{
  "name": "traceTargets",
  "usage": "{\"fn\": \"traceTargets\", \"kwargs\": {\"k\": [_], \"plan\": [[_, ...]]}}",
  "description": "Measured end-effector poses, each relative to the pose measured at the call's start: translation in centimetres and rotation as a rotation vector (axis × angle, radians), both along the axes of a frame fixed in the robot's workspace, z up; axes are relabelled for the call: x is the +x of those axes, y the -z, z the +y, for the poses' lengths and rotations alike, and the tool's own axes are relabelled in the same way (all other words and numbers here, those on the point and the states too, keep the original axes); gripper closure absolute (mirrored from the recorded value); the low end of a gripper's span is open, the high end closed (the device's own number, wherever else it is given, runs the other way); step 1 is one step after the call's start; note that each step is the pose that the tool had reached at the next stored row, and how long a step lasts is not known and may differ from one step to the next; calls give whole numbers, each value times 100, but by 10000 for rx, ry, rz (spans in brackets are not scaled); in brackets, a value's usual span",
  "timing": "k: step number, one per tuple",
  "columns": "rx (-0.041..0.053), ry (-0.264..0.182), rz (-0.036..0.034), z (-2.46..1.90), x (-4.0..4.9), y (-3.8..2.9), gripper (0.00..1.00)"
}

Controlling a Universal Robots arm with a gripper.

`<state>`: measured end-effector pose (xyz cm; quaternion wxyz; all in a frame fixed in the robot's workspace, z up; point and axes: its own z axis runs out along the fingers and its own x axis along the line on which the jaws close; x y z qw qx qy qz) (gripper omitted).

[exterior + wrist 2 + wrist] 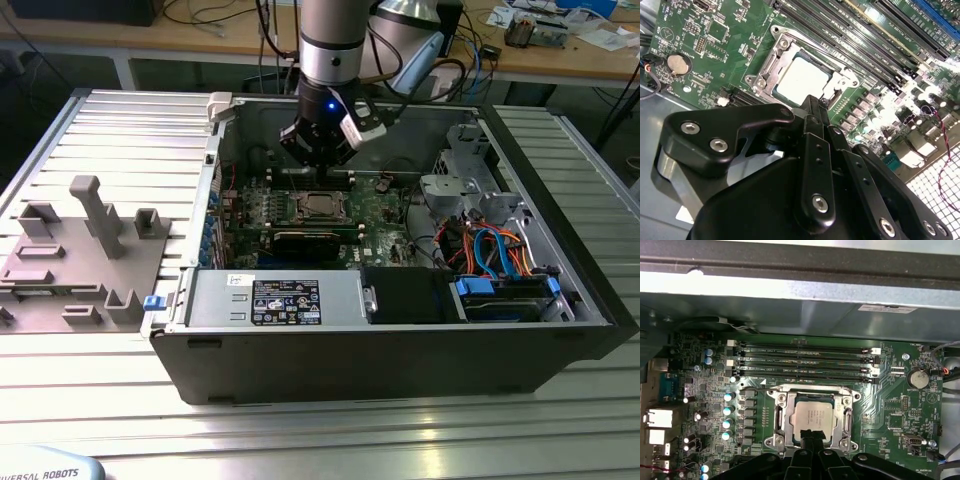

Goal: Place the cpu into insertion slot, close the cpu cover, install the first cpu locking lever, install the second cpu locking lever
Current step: 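Install the first cpu locking lever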

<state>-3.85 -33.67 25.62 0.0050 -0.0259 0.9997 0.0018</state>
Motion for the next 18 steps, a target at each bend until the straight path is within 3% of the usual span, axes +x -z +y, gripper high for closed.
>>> {"fn": "traceTargets", "kwargs": {"k": [18], "plan": [[0, 1, 0, 0, -62, 0, 89]]}}
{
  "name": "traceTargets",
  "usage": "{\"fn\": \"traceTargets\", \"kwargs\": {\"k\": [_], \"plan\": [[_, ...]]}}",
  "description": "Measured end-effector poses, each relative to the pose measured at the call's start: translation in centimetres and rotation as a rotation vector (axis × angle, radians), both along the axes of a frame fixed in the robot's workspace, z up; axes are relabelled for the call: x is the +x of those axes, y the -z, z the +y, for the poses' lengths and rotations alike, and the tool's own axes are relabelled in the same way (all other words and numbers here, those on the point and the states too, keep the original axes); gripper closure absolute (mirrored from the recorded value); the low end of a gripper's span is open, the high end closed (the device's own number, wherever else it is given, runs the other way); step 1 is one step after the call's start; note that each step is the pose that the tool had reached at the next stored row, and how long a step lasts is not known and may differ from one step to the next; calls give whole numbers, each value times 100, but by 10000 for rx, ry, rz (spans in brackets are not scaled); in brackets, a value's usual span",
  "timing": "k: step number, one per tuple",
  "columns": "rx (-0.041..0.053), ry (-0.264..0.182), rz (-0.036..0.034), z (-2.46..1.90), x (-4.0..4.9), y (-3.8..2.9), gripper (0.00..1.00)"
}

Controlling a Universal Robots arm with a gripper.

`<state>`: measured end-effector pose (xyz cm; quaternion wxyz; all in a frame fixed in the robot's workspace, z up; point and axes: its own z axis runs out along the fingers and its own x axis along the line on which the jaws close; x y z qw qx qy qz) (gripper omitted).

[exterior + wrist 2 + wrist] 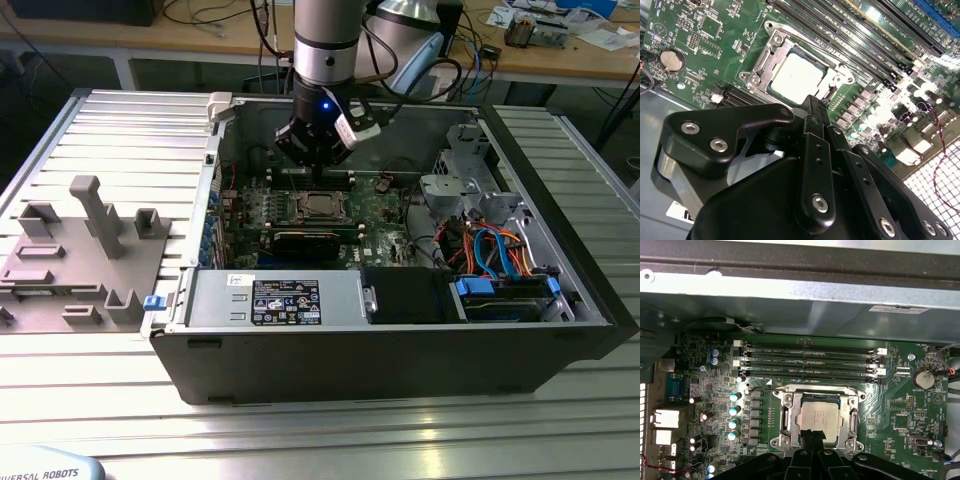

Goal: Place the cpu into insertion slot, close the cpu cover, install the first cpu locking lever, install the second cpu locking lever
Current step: 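Install the first cpu locking lever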

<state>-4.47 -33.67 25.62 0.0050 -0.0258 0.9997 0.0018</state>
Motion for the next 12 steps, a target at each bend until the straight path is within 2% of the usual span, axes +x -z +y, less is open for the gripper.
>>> {"fn": "traceTargets", "kwargs": {"k": [12], "plan": [[0, 0, 0, 0, -46, 0, 89]]}}
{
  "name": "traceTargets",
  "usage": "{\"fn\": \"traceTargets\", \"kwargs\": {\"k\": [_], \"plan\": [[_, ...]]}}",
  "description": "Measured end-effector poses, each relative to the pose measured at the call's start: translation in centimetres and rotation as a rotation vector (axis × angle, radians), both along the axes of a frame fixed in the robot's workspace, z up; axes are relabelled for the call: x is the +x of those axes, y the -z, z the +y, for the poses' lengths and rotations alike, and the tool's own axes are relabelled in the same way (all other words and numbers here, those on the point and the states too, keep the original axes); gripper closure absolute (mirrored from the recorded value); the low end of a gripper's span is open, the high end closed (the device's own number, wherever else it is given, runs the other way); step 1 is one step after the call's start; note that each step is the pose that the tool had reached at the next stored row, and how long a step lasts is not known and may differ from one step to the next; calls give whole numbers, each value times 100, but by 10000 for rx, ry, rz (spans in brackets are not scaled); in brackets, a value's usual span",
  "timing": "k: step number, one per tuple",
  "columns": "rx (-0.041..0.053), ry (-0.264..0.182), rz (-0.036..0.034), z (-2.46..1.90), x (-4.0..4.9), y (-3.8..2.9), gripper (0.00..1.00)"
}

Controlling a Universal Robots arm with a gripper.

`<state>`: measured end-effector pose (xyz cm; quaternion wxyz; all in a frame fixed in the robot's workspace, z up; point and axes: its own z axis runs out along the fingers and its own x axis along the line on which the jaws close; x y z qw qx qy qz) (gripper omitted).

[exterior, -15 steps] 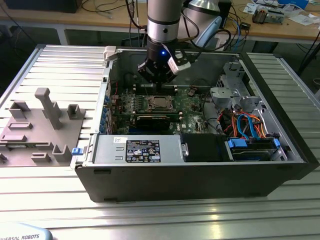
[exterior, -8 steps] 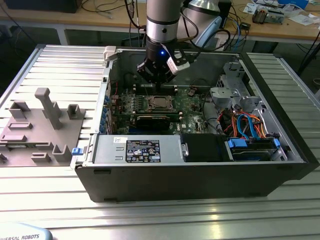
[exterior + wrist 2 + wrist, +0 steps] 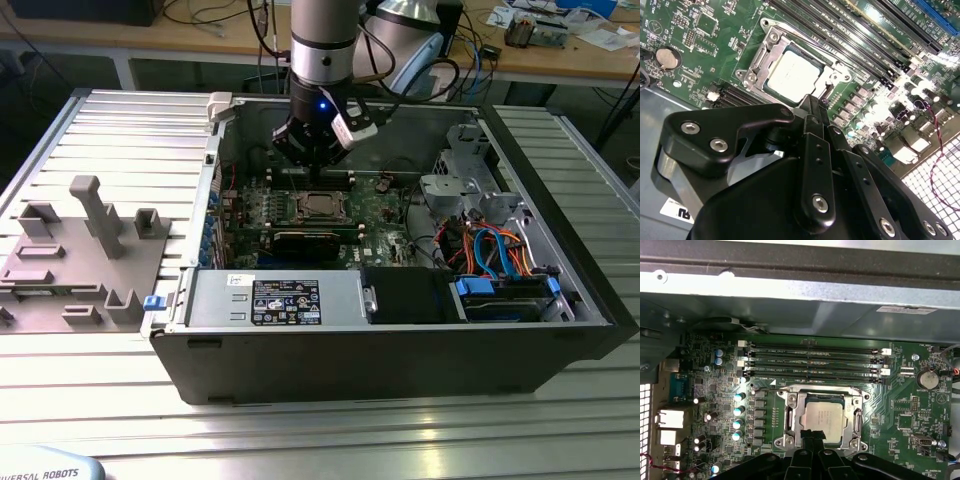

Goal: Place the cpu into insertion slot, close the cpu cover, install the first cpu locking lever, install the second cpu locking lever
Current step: 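Install the first cpu locking lever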

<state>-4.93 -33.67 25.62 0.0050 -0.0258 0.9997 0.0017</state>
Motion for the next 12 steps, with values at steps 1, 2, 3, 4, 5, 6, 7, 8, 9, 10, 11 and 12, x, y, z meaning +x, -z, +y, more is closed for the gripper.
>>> {"fn": "traceTargets", "kwargs": {"k": [1, 2, 3, 4, 5, 6, 7, 8, 9, 10, 11, 12], "plan": [[0, 0, 0, 0, -8, 0, 89], [1, 0, 0, 0, -12, 0, 89], [0, 0, 0, 0, -15, 0, 89], [1, 0, 0, 0, -18, 0, 89], [0, 0, 1, 0, -21, 0, 89], [0, 0, 0, 0, -26, 0, 89], [0, 0, 0, 0, -29, 0, 89], [1, 0, 0, 0, -32, 0, 89], [1, 0, 0, 0, -36, 0, 89], [1, 0, 0, 0, -39, 0, 89], [1, 0, 0, 0, -46, 0, 89], [0, 0, 0, 0, -48, 0, 89]]}}
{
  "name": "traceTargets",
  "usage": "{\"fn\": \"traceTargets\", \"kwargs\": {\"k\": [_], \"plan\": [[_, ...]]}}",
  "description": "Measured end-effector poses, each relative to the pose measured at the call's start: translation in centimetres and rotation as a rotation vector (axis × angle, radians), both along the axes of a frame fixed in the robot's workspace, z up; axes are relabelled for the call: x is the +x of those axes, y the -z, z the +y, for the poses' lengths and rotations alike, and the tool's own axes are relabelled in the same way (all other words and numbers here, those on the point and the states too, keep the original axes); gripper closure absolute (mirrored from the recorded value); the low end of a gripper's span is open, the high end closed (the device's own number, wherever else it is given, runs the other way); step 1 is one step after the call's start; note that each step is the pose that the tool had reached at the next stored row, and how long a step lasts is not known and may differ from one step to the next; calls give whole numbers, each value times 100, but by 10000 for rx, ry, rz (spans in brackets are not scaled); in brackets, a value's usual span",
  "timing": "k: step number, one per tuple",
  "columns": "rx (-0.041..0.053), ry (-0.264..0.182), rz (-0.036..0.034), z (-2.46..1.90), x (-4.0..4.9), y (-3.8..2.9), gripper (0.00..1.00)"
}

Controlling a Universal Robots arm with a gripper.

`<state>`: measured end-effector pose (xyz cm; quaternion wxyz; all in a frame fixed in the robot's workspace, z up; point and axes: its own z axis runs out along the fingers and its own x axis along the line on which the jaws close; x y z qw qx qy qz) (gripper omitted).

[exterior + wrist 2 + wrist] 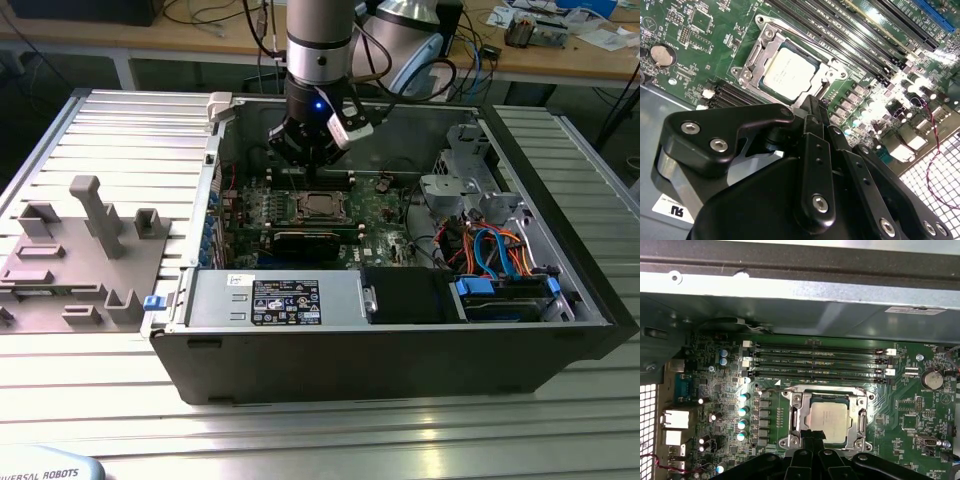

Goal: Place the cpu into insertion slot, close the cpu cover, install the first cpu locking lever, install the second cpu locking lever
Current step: 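Install the first cpu locking lever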

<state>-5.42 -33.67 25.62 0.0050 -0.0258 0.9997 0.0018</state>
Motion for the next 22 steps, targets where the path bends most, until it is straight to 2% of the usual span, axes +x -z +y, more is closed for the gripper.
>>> {"fn": "traceTargets", "kwargs": {"k": [11, 13, 22], "plan": [[1, -1, 0, 0, -29, 0, 89], [0, -1, 0, 71, -59, 2, 89], [0, -1, 0, 85, -59, 3, 89]]}}
